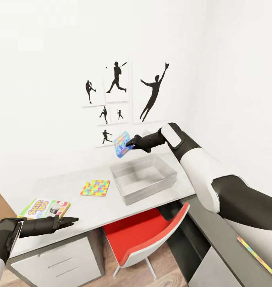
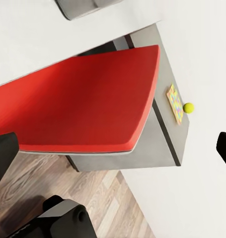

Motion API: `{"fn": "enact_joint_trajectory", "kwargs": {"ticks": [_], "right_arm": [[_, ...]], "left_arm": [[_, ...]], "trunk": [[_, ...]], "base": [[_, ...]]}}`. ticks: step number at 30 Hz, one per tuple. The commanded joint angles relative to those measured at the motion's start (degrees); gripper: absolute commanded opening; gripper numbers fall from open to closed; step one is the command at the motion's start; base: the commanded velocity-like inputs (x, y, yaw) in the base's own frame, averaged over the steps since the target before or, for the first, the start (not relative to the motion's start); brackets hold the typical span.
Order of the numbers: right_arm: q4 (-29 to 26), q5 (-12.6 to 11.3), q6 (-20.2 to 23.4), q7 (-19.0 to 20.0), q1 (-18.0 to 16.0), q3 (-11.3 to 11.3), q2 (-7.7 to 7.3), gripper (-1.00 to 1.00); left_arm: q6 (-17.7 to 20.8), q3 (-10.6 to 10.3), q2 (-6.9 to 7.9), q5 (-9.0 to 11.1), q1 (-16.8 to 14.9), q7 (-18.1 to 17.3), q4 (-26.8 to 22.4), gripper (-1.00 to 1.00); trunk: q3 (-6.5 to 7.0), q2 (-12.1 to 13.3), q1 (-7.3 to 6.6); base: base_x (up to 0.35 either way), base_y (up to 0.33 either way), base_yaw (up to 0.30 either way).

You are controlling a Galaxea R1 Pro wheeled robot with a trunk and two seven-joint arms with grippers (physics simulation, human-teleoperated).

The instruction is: Put all the toys in the child's room - the three board games (two on the bed and one on the table), the two jigsaw puzzles on the table, and the tennis ball on the table - inside the toy box on the table in the child's room.

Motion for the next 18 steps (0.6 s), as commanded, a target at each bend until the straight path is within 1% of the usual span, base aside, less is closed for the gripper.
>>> {"fn": "enact_joint_trajectory", "kwargs": {"ticks": [1, 6, 12, 15, 17, 18], "right_arm": [[0.01, 0.50, 0.10, 0.56, -0.09, 0.06, 0.00, -1.00], [0.01, 0.50, 0.10, 0.56, -0.08, 0.06, 0.00, -1.00], [0.01, 0.50, 0.10, 0.56, -0.11, 0.05, 0.00, -1.00], [0.03, 0.59, 0.10, 0.50, -0.11, 0.06, 0.00, -1.00], [0.11, 1.05, 0.10, 0.40, -0.19, 0.06, 0.00, -1.00], [0.27, 1.79, 0.10, 0.28, -0.26, 0.06, 0.00, -1.00]], "left_arm": [[0.58, 0.18, -0.03, -0.59, -0.06, -0.49, -0.05, 1.00], [0.62, 0.18, -0.03, -0.59, -0.06, -0.49, -0.05, 1.00], [0.56, 0.18, -0.03, -0.59, -0.06, -0.49, -0.05, 1.00], [0.55, 0.18, -0.04, -0.59, -0.06, -0.49, -0.05, 1.00], [0.55, 0.18, -0.03, -0.59, -0.06, -0.49, -0.05, 1.00], [0.55, 0.18, -0.03, -0.59, -0.06, -0.49, -0.05, 1.00]], "trunk": [[-0.13, -0.14, 0.04], [-0.13, -0.14, 0.04], [-0.13, -0.14, 0.04], [-0.13, -0.14, 0.04], [-0.13, -0.14, 0.04], [-0.13, -0.14, 0.04]], "base": [[0.006, -0.005, 0.000], [0.011, -0.001, 0.000], [0.161, 0.000, 0.000], [0.069, 0.000, 0.000], [0.022, 0.000, 0.000], [0.011, 0.000, 0.000]]}}
